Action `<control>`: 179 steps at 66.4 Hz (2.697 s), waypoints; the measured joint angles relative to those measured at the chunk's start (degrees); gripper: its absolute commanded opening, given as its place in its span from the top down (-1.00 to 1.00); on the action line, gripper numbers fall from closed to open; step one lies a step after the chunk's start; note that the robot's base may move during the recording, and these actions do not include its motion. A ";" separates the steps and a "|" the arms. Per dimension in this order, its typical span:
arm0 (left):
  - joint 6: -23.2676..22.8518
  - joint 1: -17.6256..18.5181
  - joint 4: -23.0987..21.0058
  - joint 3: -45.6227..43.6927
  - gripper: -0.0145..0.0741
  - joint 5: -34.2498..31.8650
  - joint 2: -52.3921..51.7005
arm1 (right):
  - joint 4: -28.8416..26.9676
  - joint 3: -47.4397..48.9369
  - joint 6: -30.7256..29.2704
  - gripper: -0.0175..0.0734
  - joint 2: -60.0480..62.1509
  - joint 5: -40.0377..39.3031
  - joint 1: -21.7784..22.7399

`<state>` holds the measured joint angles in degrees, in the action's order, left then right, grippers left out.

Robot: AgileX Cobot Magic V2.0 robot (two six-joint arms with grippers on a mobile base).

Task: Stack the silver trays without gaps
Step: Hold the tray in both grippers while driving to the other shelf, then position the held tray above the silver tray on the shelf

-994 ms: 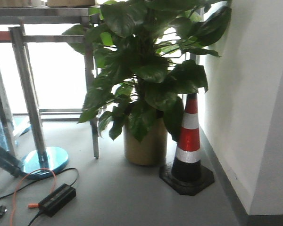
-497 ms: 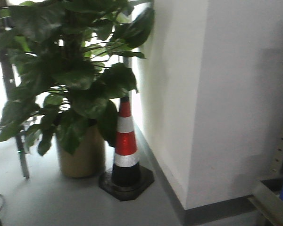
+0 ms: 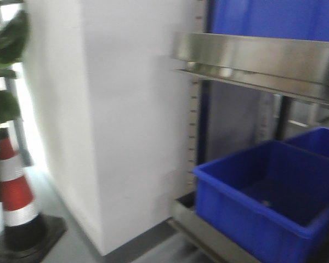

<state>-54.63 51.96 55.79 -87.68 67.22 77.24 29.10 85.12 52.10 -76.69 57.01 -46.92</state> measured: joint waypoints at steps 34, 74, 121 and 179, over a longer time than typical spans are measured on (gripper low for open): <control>0.00 0.00 0.00 0.00 0.71 -0.22 0.12 | 0.00 0.00 0.00 0.65 0.00 0.45 0.00; 0.00 0.00 0.00 0.00 0.71 -0.34 0.12 | 0.00 0.00 0.00 0.65 0.00 0.67 0.00; 0.00 0.00 0.00 0.00 0.71 -0.34 0.12 | 0.00 0.00 0.00 0.65 0.00 0.67 0.00; 0.23 0.00 0.00 0.00 0.71 -2.24 0.12 | 0.00 0.00 0.00 0.65 0.00 2.23 0.00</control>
<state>-54.39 51.96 55.79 -87.68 64.98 77.36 29.10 85.12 52.10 -76.69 59.23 -46.92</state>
